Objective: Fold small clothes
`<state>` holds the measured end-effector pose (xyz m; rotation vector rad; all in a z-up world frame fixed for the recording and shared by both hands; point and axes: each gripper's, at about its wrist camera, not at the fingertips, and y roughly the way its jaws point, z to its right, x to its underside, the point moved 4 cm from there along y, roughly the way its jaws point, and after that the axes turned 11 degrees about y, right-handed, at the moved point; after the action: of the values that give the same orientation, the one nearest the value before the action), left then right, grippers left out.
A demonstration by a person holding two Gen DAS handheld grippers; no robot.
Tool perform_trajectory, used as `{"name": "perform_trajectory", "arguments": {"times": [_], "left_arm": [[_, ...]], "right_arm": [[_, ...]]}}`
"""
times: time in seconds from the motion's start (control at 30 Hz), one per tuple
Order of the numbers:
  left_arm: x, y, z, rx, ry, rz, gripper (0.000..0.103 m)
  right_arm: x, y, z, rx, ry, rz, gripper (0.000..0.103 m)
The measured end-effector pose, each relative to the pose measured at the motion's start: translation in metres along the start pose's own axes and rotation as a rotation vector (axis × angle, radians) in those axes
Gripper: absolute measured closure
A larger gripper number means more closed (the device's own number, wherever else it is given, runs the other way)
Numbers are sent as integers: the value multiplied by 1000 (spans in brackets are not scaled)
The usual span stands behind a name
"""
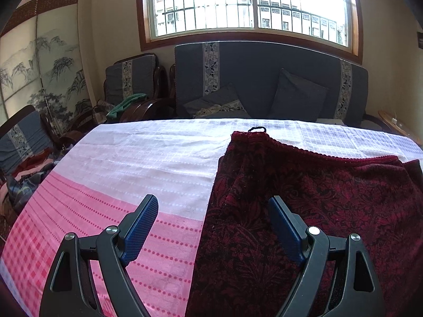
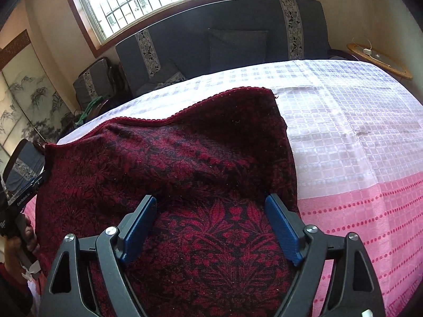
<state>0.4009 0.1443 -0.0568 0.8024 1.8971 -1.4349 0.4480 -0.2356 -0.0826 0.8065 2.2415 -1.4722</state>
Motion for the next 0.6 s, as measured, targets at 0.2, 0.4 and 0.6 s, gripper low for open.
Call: {"name": "perform_trajectory", "arguments": {"times": [0.2, 0.4, 0.6], "left_arm": [[-2, -20, 6, 3, 52, 26, 18], [2, -34, 13, -6, 105, 32, 18], [9, -42, 8, 51, 125, 6, 18]], "right_arm": [[16, -35, -15, -52, -31, 105, 21], [40, -43, -23, -16, -89, 87, 22], [51, -44, -17, 14, -106, 46, 22]]}}
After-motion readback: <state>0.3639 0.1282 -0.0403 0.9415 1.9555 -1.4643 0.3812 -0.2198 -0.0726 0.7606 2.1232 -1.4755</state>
